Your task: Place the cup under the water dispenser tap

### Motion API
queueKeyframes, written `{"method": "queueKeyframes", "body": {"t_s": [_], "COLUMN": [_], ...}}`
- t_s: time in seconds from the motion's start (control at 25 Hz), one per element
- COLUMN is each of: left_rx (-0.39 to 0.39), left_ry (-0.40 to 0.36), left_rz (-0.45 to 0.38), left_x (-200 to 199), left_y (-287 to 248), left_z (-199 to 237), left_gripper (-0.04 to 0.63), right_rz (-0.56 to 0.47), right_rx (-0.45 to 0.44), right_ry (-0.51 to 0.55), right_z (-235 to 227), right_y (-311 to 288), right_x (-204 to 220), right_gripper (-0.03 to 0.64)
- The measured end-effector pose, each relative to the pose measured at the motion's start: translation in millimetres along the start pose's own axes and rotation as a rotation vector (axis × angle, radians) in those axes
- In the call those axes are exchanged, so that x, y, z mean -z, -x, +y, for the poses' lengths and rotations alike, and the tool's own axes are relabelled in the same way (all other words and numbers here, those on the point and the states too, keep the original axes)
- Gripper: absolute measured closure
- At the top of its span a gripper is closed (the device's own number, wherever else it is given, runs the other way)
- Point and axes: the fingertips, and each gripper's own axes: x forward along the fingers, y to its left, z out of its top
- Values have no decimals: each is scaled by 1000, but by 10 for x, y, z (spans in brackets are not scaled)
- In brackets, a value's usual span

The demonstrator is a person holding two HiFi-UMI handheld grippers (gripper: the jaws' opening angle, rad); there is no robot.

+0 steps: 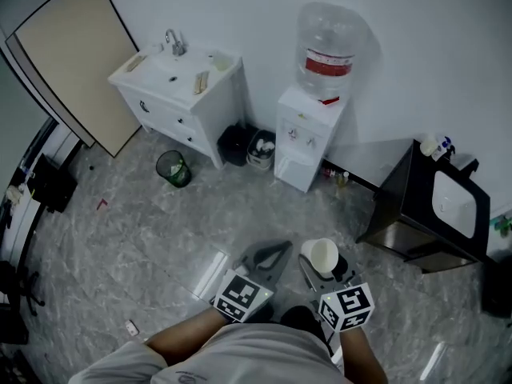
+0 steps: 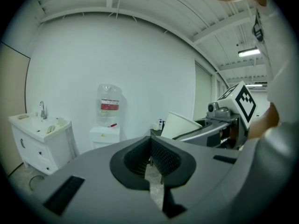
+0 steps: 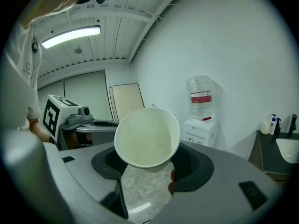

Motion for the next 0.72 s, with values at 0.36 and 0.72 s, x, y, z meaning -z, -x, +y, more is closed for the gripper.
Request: {"method": "queueKeyframes", "body": {"t_s": [0.36, 0.72], "left_rx": [1, 8], "left_ry": [17, 8], "left_rz": [-50, -98], "left_x": [-188, -462], "left_y": [-855, -2279], "left_z": [1031, 2113], "left_gripper": [589, 589], "right_rz": [38, 94], "right_rx": [26, 23], "right_ry": [-9, 4], "right_z": [-738, -2088], "right_y": [-1074, -2523], "right_x": [-231, -335], "right_gripper": [342, 342]}}
